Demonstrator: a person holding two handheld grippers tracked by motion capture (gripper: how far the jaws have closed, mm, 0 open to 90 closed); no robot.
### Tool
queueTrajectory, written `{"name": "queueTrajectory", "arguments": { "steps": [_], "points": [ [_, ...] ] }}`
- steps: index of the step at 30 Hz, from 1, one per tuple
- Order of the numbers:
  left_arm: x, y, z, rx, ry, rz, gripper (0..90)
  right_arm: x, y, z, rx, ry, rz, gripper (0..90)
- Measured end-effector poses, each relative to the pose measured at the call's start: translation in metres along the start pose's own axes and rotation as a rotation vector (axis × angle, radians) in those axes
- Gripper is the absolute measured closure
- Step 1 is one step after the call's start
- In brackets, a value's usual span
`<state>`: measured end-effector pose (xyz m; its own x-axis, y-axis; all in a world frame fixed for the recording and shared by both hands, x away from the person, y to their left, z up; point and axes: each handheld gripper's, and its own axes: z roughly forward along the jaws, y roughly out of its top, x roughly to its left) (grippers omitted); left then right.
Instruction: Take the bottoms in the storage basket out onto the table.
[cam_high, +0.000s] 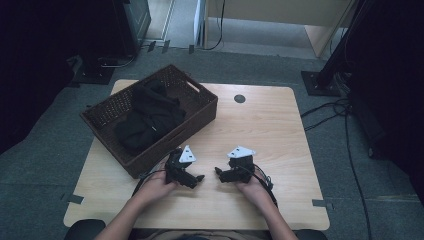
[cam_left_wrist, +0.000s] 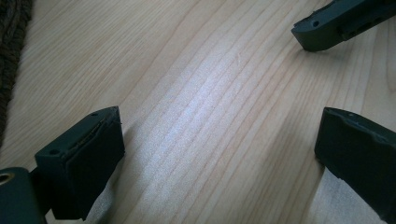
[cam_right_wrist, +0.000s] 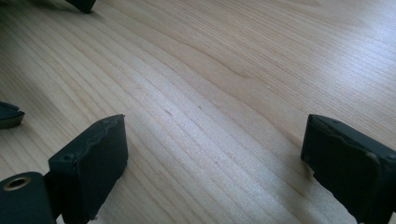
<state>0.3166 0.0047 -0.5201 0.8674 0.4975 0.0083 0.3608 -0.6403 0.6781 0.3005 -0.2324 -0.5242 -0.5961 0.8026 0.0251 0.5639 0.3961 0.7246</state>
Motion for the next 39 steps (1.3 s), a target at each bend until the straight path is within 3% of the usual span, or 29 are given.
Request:
{"name": "queueTrajectory", "arguments": {
  "steps": [11, 14, 31, 39],
  "points": [
    [-0.0009, 0.0003, 0.0004, -0.002, 0.006, -0.008, 1.3, 0.0002, -0.0001, -0.0003, 0.002, 0.008, -0.005, 7.7],
    [-0.0016, 0.0005, 0.0008, -0.003, 0.011, -0.016, 1.3, 0.0004, -0.0013, -0.0025, -0.024, 0.019, -0.009, 17.8],
    [-0.0025, -0.0016, -0.0012, -0.003, 0.031, -0.035, 1.3, -0.0003, -0.0036, -0.0045, -0.012, 0.042, -0.039, 13.9],
    [-0.0012, -0.0054, -0.0052, 0.0, 0.02, -0.023, 1.3, -0.0002, -0.0035, -0.0045, -0.011, 0.042, -0.038, 13.9]
  ]
}}
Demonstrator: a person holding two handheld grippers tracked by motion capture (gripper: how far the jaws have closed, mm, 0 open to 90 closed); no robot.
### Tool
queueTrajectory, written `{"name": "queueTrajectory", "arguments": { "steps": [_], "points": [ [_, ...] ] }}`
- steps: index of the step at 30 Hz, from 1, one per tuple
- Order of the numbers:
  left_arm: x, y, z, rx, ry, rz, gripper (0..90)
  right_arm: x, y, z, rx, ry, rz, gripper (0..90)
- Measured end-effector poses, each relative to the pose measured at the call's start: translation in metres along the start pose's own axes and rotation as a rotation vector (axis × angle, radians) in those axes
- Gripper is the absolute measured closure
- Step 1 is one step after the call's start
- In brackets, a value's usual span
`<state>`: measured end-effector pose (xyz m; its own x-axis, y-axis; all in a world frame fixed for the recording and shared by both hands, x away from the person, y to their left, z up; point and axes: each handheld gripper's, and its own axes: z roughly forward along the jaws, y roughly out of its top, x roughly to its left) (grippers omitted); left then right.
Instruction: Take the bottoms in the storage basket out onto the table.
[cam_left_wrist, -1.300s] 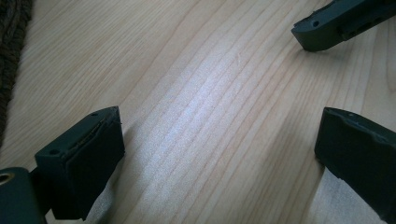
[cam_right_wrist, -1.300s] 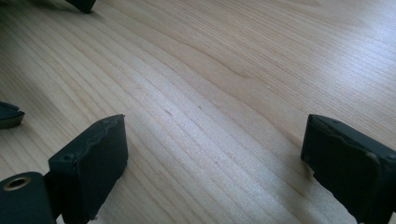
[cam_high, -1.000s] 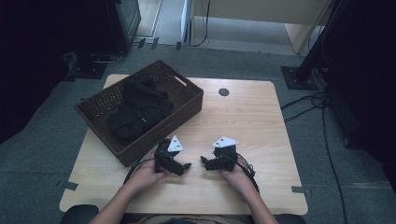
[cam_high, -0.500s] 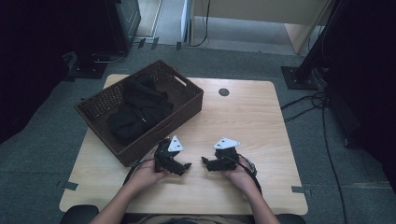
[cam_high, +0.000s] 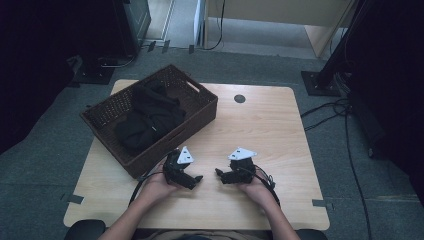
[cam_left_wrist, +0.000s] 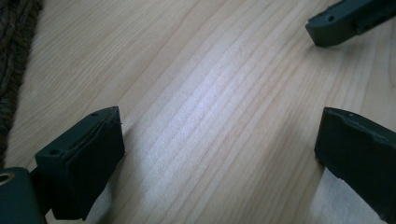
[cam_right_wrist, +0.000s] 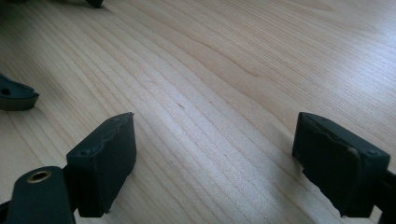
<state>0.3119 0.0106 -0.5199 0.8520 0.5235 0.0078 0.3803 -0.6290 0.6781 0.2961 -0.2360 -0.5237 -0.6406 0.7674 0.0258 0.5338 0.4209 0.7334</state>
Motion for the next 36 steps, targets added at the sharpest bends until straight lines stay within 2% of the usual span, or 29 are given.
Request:
{"name": "queueTrajectory", "arguments": {
  "steps": [6, 7, 8, 12, 14, 18, 20, 25, 27, 30, 33, 36],
  "points": [
    [0.001, 0.001, -0.002, 0.017, 0.004, -0.006, 3.6, 0.0, 0.0, 0.0, 0.0, 0.0, 0.0, 13.9],
    [0.002, 0.001, -0.004, 0.017, 0.005, -0.007, 11.9, 0.0, 0.0, 0.0, 0.0, 0.0, -0.001, 13.9],
    [0.003, 0.002, -0.007, 0.023, 0.004, -0.005, 14.7, 0.0, 0.0, 0.0, -0.001, -0.001, -0.001, 13.9],
    [0.003, 0.003, -0.007, 0.042, 0.003, -0.004, 14.7, 0.0, 0.0, 0.0, 0.0, -0.003, 0.002, 13.9],
    [0.003, 0.005, -0.009, 0.069, -0.006, -0.005, 14.9, 0.0, 0.0, 0.0, -0.001, -0.003, 0.002, 13.9],
    [0.004, 0.007, -0.012, 0.067, -0.021, -0.021, 15.3, 0.0, 0.0, 0.0, -0.001, -0.003, 0.002, 13.9],
    [0.004, 0.01, -0.016, 0.061, -0.045, -0.032, 15.4, 0.0, 0.0, 0.001, -0.002, -0.002, 0.002, 13.9],
    [0.004, 0.013, -0.022, 0.067, -0.072, -0.025, 15.4, 0.0, 0.0, 0.0, -0.001, -0.003, 0.002, 13.9],
    [0.006, 0.015, -0.025, 0.076, -0.078, -0.009, 15.4, 0.0, 0.0, 0.001, -0.003, -0.003, -0.002, 14.0],
    [0.009, 0.015, -0.028, 0.085, -0.075, -0.015, 15.4, 0.0, 0.0, 0.001, -0.002, 0.0, -0.003, 13.9],
    [0.013, 0.016, -0.033, 0.069, -0.074, -0.04, 16.0, 0.0, 0.0, 0.001, -0.002, 0.0, -0.003, 13.9],
    [0.011, 0.019, -0.037, 0.087, -0.066, -0.018, 16.0, 0.0, 0.0, 0.001, -0.001, 0.0, -0.004, 13.8]
  ]
}}
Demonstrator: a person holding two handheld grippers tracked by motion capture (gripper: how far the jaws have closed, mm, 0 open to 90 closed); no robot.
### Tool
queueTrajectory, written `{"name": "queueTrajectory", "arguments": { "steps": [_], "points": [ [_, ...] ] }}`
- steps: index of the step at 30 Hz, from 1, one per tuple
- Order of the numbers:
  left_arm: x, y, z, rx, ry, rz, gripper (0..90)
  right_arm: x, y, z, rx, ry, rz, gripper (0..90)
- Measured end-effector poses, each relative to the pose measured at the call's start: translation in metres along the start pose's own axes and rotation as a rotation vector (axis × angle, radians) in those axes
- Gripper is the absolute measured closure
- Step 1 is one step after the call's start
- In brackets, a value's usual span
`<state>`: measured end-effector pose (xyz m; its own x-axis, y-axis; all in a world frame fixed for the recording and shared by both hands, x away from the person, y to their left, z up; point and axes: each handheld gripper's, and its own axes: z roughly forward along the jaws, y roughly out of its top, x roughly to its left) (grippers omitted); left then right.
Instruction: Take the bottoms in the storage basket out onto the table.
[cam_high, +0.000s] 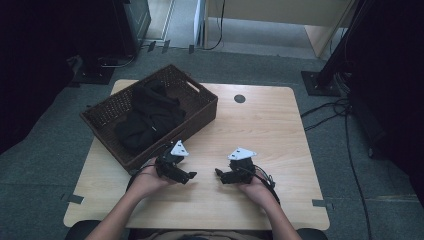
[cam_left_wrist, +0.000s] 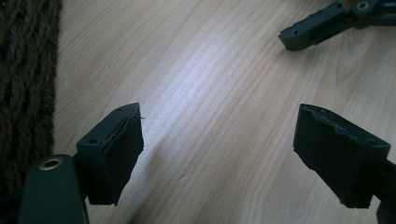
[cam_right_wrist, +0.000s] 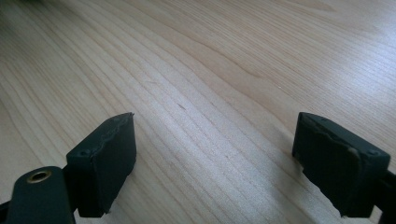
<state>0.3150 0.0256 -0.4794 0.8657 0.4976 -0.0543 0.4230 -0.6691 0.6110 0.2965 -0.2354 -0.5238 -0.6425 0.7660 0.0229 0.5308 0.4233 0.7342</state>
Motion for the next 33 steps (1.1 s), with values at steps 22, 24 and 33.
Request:
{"name": "queueTrajectory", "arguments": {
  "steps": [22, 24, 33],
  "points": [
    [0.0, 0.017, -0.038, 0.018, 0.009, -0.005, 16.0, 0.0, 0.0, 0.0, -0.001, 0.002, -0.002, 13.6],
    [0.001, 0.02, -0.045, 0.006, 0.007, -0.01, 16.0, 0.0, 0.0, 0.0, -0.001, 0.003, -0.002, 13.7],
    [0.007, 0.035, -0.074, -0.011, 0.004, 0.002, 16.8, 0.0, 0.0, 0.0, -0.001, 0.002, -0.003, 13.7]
  ]
}}
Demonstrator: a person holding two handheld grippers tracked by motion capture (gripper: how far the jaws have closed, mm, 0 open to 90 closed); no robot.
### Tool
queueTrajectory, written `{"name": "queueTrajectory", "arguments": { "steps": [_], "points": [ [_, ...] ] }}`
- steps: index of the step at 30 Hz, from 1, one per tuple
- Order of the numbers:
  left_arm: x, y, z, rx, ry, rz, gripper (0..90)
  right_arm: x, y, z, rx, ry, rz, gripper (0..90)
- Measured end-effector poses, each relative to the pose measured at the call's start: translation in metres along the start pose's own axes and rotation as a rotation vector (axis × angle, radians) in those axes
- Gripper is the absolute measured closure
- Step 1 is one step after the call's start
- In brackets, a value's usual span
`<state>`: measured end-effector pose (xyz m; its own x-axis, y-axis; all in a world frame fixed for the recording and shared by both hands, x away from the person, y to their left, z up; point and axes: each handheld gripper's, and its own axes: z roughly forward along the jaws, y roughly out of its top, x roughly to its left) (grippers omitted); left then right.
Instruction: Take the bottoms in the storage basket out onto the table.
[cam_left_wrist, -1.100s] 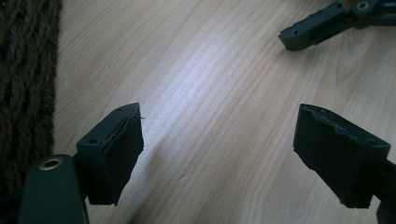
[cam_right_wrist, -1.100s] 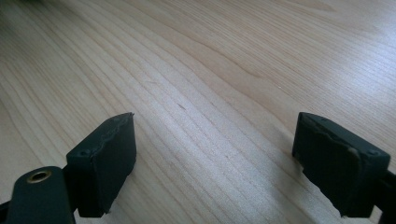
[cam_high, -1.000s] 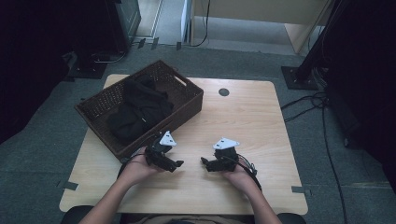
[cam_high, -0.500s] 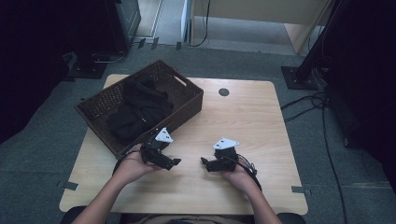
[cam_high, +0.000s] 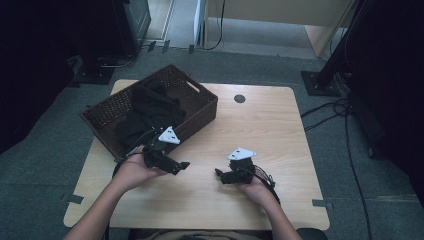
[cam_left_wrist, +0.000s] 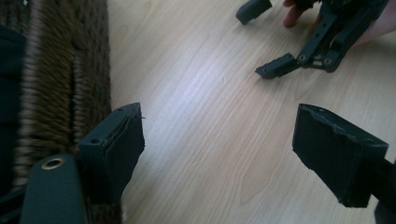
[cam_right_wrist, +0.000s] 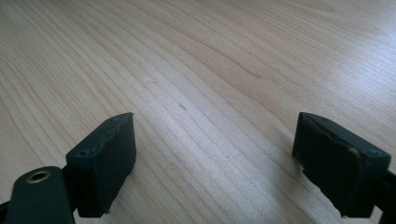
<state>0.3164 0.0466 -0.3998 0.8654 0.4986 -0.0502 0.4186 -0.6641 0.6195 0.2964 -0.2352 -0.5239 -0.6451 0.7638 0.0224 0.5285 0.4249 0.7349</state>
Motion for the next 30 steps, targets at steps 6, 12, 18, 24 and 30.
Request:
{"name": "queueTrajectory", "arguments": {
  "steps": [6, 12, 18, 24, 30],
  "points": [
    [0.017, 0.009, -0.016, -0.017, 0.017, -0.029, 16.8, 0.0, 0.0, 0.0, -0.001, -0.001, 0.001, 13.6],
    [0.04, 0.018, -0.032, -0.01, 0.065, -0.024, 16.8, 0.0, 0.0, 0.0, 0.0, -0.001, 0.002, 13.7],
    [0.062, 0.02, -0.043, 0.002, 0.114, -0.026, 16.8, 0.0, 0.0, 0.0, 0.0, 0.0, 0.001, 13.6],
    [0.092, 0.017, -0.049, -0.008, 0.14, -0.067, 16.8, 0.0, 0.0, 0.0, 0.001, 0.001, -0.001, 13.6],
    [0.124, 0.009, -0.041, -0.01, 0.167, -0.102, 16.8, 0.0, 0.002, 0.002, 0.001, 0.005, -0.006, 13.6]
  ]
}}
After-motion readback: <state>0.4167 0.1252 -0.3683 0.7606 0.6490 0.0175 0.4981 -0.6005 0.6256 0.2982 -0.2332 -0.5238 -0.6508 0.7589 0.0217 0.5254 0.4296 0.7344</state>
